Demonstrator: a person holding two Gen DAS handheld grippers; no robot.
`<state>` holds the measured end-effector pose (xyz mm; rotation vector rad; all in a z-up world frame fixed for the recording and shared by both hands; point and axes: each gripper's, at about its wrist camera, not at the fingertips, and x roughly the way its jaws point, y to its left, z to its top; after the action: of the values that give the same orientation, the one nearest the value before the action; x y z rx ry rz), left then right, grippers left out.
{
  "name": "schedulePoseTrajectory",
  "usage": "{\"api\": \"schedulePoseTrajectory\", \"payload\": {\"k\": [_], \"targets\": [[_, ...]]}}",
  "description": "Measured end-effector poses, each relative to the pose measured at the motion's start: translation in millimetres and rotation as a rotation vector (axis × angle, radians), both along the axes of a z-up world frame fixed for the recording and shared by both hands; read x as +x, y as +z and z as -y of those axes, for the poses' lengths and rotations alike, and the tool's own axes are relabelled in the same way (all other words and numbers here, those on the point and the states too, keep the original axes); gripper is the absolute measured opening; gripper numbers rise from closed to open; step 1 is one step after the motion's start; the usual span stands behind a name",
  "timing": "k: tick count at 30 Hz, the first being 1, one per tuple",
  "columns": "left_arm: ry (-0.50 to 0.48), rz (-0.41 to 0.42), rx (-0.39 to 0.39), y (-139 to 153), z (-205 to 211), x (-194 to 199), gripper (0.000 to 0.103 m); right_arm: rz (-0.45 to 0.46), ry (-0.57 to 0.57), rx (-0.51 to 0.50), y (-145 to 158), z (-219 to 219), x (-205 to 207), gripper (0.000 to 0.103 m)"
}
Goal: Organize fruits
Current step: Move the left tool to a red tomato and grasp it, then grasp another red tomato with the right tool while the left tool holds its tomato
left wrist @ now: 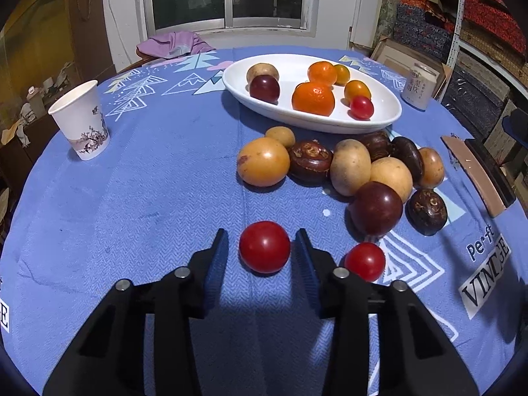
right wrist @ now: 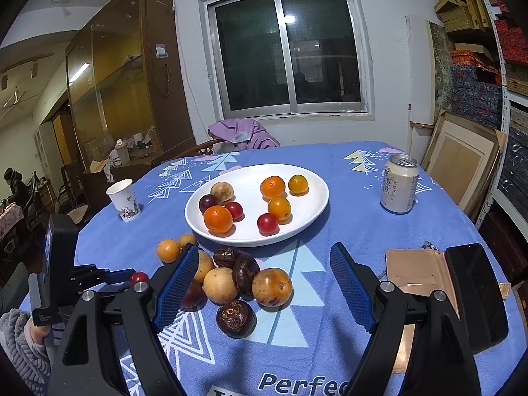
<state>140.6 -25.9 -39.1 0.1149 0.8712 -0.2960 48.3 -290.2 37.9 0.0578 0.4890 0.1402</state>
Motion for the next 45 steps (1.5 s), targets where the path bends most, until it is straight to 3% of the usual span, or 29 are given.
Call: {"api": "schedulePoseTrajectory", "payload": {"k": [8, 14, 20, 23, 27, 28, 31, 45], "targets": [[-0.006, -0.018, -0.013, -2.6, 0.5, 3.5, 0.030, -0.009, 0.024, -0.009, -3.2, -5.8, 0.0, 0.083], [0.095, 0.053, -0.015, 17.2, -22.2, -1.7, 0.030, -0.033, 0.142, -0.030, -9.6, -30.2, -6.0, 0.083], [0.192, 0.052, -0.070, 28.6, -50.2, 3.4, 0.029, -0.152, 0.307, -0.104, -33.7, -91.1, -16.0, 0.080], [0.204, 0.055, -0.076, 33.2, -53.9, 2.9, 0.029, -0.204, 0.347, -0.151, -46.4, -116.9, -18.5, 0.074], [0.189, 0.071, -0.103, 41.7, -57.8, -1.6, 0.029, -0.279, 0.339, -0.171, -60.2, -134.0, -6.8, 0.057], [0.186, 0.077, -0.108, 43.3, -58.1, -2.6, 0.029, -0.303, 0.335, -0.155, -63.8, -134.3, -2.4, 0.049], [0.177, 0.080, -0.116, 45.3, -56.9, -4.6, 0.029, -0.345, 0.310, -0.120, -69.5, -134.1, 10.8, 0.040], [0.155, 0.071, -0.112, 41.9, -50.7, -4.7, 0.029, -0.311, 0.253, -0.218, -77.6, -147.6, 33.4, 0.037]]}}
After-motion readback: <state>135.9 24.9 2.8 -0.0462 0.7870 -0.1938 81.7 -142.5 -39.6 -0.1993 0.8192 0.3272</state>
